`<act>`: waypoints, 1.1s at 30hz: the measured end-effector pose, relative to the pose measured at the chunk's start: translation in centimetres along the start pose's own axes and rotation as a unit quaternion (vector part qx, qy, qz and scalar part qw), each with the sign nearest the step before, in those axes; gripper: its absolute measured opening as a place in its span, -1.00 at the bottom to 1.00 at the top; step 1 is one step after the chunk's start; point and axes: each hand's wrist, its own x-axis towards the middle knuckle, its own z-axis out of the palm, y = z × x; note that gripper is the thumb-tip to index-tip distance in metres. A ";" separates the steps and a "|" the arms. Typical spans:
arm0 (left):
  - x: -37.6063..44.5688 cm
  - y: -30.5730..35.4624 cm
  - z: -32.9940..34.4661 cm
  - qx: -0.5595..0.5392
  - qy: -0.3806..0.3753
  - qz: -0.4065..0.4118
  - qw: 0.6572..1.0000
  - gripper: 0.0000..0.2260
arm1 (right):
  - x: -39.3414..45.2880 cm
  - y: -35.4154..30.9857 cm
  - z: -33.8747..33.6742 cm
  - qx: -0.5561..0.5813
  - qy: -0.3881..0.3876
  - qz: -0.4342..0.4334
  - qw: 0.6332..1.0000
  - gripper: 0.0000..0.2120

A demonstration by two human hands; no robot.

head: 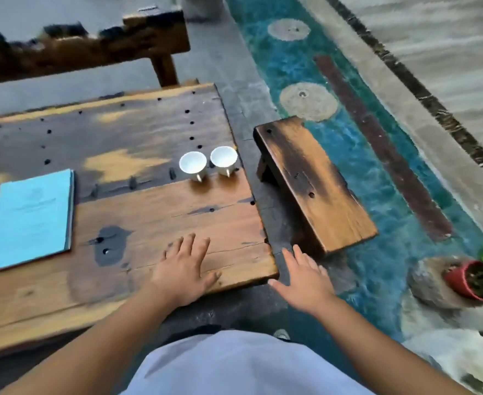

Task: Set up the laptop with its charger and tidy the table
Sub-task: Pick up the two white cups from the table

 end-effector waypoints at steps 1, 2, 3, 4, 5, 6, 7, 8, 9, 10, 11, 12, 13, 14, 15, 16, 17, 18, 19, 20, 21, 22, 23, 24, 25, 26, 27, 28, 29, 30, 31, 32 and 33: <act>-0.5 0.0 0.5 -0.014 0.001 -0.026 1.000 -0.18 | 1.0 -0.2 -0.4 -0.016 -0.002 -0.022 1.000 -0.14; -1.0 0.2 1.0 -0.026 -0.001 -0.048 0.999 -0.17 | 1.8 -0.5 -0.7 -0.029 -0.007 -0.041 0.999 -0.15; -1.4 0.3 1.5 -0.037 -0.005 -0.067 0.997 -0.17 | 2.6 -0.8 -1.0 -0.039 -0.014 -0.057 0.998 -0.15; -1.7 0.5 2.0 -0.048 -0.009 -0.084 0.995 -0.17 | 3.2 -1.1 -1.2 -0.044 -0.022 -0.070 0.996 -0.15; -2.0 0.7 2.4 -0.058 -0.009 -0.097 0.994 -0.18 | 3.7 -1.5 -1.3 -0.048 -0.029 -0.080 0.995 -0.16; -2.1 0.9 2.7 -0.066 -0.006 -0.105 0.992 -0.19 | 4.2 -1.9 -1.3 -0.050 -0.033 -0.087 0.994 -0.16; -2.1 1.1 2.9 -0.073 -0.003 -0.110 0.991 -0.20 | 4.6 -2.2 -1.4 -0.053 -0.036 -0.093 0.994 -0.16; -1.9 1.2 3.0 -0.082 -0.002 -0.114 0.990 -0.20 | 5.0 -2.6 -1.4 -0.056 -0.039 -0.100 0.993 -0.15; -1.6 1.1 3.1 -0.090 -0.003 -0.116 0.989 -0.20 | 5.4 -2.9 -1.4 -0.061 -0.042 -0.106 0.992 -0.14; -1.2 1.0 3.0 -0.097 -0.003 -0.118 0.988 -0.20 | 5.8 -3.3 -1.4 -0.067 -0.043 -0.110 0.991 -0.13; -0.7 0.9 2.9 -0.100 -0.004 -0.117 0.988 -0.20 | 6.3 -3.6 -1.5 -0.073 -0.041 -0.112 0.990 -0.13; 0.0 0.6 2.6 -0.103 -0.006 -0.113 0.988 -0.20 | 6.8 -3.9 -1.6 -0.077 -0.040 -0.111 0.990 -0.13; 0.7 0.3 2.2 -0.103 -0.008 -0.107 0.989 -0.21 | 7.3 -4.2 -1.9 -0.077 -0.037 -0.107 0.991 -0.13; 1.5 0.0 1.8 -0.101 -0.006 -0.102 0.990 -0.21 | 7.7 -4.5 -2.1 -0.077 -0.033 -0.102 0.991 -0.13; 2.3 -0.3 1.3 -0.100 -0.002 -0.097 0.990 -0.21 | 8.1 -4.8 -2.4 -0.075 -0.029 -0.098 0.992 -0.13; 3.0 -0.7 0.7 -0.104 0.001 -0.091 0.990 -0.20 | 8.6 -5.0 -2.7 -0.072 -0.026 -0.095 0.993 -0.13; 3.8 -1.0 0.2 -0.109 0.002 -0.085 0.990 -0.19 | 9.0 -5.3 -3.0 -0.071 -0.024 -0.093 0.993 -0.14; 4.5 -1.3 -0.2 -0.111 0.004 -0.079 0.991 -0.19 | 9.4 -5.6 -3.4 -0.070 -0.021 -0.091 0.993 -0.14; 5.2 -1.5 -0.7 -0.109 0.007 -0.074 0.991 -0.19 | 9.8 -5.8 -3.7 -0.068 -0.016 -0.088 0.994 -0.14; 5.9 -1.7 -1.1 -0.107 0.008 -0.069 0.992 -0.19 | 10.2 -6.0 -4.0 -0.064 -0.012 -0.084 0.994 -0.14; 6.5 -2.0 -1.5 -0.105 0.009 -0.065 0.992 -0.20 | 10.6 -6.3 -4.3 -0.059 -0.010 -0.080 0.995 -0.14; 7.1 -2.2 -1.9 -0.103 0.009 -0.062 0.993 -0.21 | 11.0 -6.5 -4.6 -0.056 -0.008 -0.078 0.995 -0.13; 7.5 -2.5 -2.2 -0.099 0.009 -0.059 0.993 -0.22 | 11.3 -6.7 -4.8 -0.056 -0.006 -0.077 0.995 -0.12; 8.0 -2.8 -2.6 -0.097 0.010 -0.056 0.994 -0.22 | 11.6 -6.9 -5.0 -0.056 -0.006 -0.077 0.995 -0.11; 8.5 -3.0 -2.9 -0.100 0.013 -0.056 0.993 -0.22 | 12.0 -7.1 -5.3 -0.054 -0.007 -0.078 0.995 -0.11; 9.0 -3.2 -3.3 -0.108 0.019 -0.056 0.992 -0.22 | 12.4 -7.4 -5.5 -0.053 -0.006 -0.080 0.995 -0.12; 9.5 -3.5 -3.6 -0.118 0.025 -0.057 0.991 -0.22 | 12.9 -7.6 -5.8 -0.053 -0.004 -0.084 0.995 -0.12; 10.0 -3.6 -3.9 -0.126 0.030 -0.058 0.990 -0.23 | 13.4 -7.8 -6.2 -0.055 -0.001 -0.090 0.994 -0.12; 10.6 -3.8 -4.2 -0.133 0.032 -0.058 0.989 -0.23 | 14.0 -8.0 -6.6 -0.056 0.002 -0.097 0.994 -0.13; 11.1 -3.9 -4.4 -0.139 0.034 -0.059 0.988 -0.24 | 14.7 -8.1 -7.2 -0.057 0.004 -0.102 0.993 -0.13; 11.7 -4.0 -4.7 -0.146 0.035 -0.061 0.987 -0.24 | 15.4 -8.3 -7.8 -0.057 0.008 -0.106 0.993 -0.13; 12.3 -4.1 -5.0 -0.155 0.039 -0.063 0.985 -0.23 | 16.2 -8.4 -8.4 -0.056 0.015 -0.110 0.992 -0.13; 12.9 -4.1 -5.3 -0.165 0.045 -0.063 0.983 -0.22 | 17.0 -8.5 -9.1 -0.053 0.022 -0.113 0.992 -0.13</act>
